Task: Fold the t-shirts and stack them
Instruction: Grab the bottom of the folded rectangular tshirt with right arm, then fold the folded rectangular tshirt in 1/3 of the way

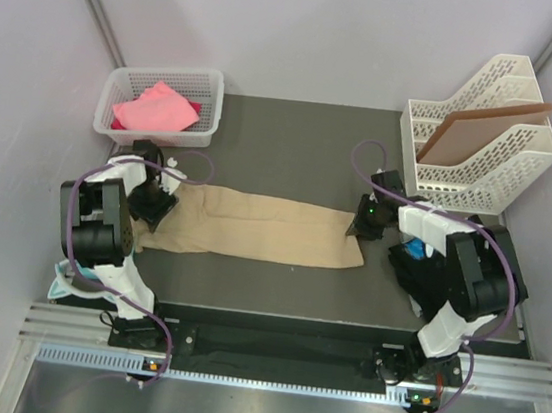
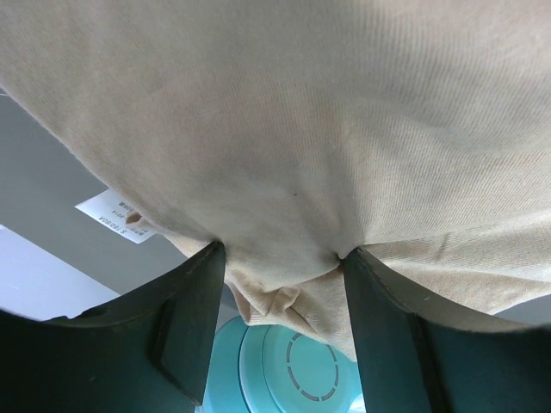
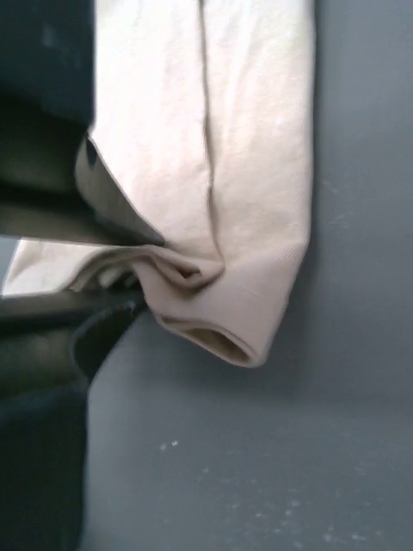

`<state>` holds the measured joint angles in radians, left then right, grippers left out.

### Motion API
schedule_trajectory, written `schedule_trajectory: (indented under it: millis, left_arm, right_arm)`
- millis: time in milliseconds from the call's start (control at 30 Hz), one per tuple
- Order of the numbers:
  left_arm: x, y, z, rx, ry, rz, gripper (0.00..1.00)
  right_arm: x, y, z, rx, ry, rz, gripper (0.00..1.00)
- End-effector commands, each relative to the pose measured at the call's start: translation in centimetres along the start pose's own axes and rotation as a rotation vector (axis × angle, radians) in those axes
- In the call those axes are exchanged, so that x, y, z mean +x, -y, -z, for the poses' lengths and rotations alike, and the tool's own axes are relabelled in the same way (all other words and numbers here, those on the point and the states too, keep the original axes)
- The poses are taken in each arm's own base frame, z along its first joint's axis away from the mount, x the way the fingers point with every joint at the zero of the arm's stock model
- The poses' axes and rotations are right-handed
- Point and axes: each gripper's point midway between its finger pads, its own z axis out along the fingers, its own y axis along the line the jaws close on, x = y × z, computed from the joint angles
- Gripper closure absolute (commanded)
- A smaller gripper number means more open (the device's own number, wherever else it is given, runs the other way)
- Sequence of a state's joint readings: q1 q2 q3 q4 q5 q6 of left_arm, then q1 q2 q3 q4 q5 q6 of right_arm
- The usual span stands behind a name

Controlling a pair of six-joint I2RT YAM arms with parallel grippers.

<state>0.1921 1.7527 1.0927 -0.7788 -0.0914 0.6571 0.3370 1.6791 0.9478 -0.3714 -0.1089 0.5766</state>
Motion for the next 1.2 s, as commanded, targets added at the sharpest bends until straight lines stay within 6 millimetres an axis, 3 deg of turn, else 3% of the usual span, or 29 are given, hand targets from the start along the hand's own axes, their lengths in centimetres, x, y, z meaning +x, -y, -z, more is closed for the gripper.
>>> schedule_trajectory:
  millis: [0, 33, 100, 200, 333, 400, 533, 700, 800, 967, 1167]
  left_arm:
    - [0.3, -0.8, 1.1, -0.047, 0.003, 0.001, 0.38]
    - [0.2, -0.9, 1.2, -0.049, 0.006, 0.002, 0.38]
    - [0.3, -0.7, 1.3, -0.046, 0.005, 0.002, 0.38]
    - [0.0, -0.6, 1.9, -0.044, 0.017, 0.006, 0.38]
    - [-0.6, 0.4, 3.6, -0.007, 0.037, -0.001, 0.37]
    - [-1.3, 0.8, 5.2, -0.008, 0.065, -0.016, 0.37]
    - [-2.3, 4.1, 8.7, 0.029, 0.098, -0.118, 0.35]
    - [-4.5, 7.5, 12.9, 0.025, 0.199, -0.216, 0.31]
    - [-4.7, 8.5, 14.5, 0.038, 0.210, -0.223, 0.31]
    - [-4.8, 9.5, 15.4, 0.074, 0.243, -0.223, 0.31]
    - [-3.8, 9.6, 13.9, 0.057, 0.214, -0.208, 0.31]
  right_arm:
    - [3.6, 2.3, -2.4, 0.043, -0.106, -0.036, 0.83]
    - [3.7, 2.4, -2.4, 0.043, -0.108, -0.036, 0.92]
    - [3.7, 2.5, -2.1, 0.052, -0.105, -0.031, 1.00]
    - [2.8, 2.7, -0.8, 0.072, -0.072, -0.021, 1.00]
    - [0.0, 3.3, 2.0, 0.117, 0.008, -0.016, 1.00]
    - [-0.7, 3.8, 3.6, 0.137, 0.029, -0.004, 1.00]
    - [-2.1, 6.1, 5.5, 0.162, 0.056, -0.031, 1.00]
    - [-2.5, 8.1, 5.9, 0.190, 0.055, -0.058, 1.00]
    - [-3.3, 8.9, 6.1, 0.229, 0.066, -0.064, 1.00]
    - [-4.4, 7.0, 7.2, 0.189, 0.094, -0.048, 1.00]
    - [-4.2, 2.1, 8.0, 0.148, 0.119, 0.042, 1.00]
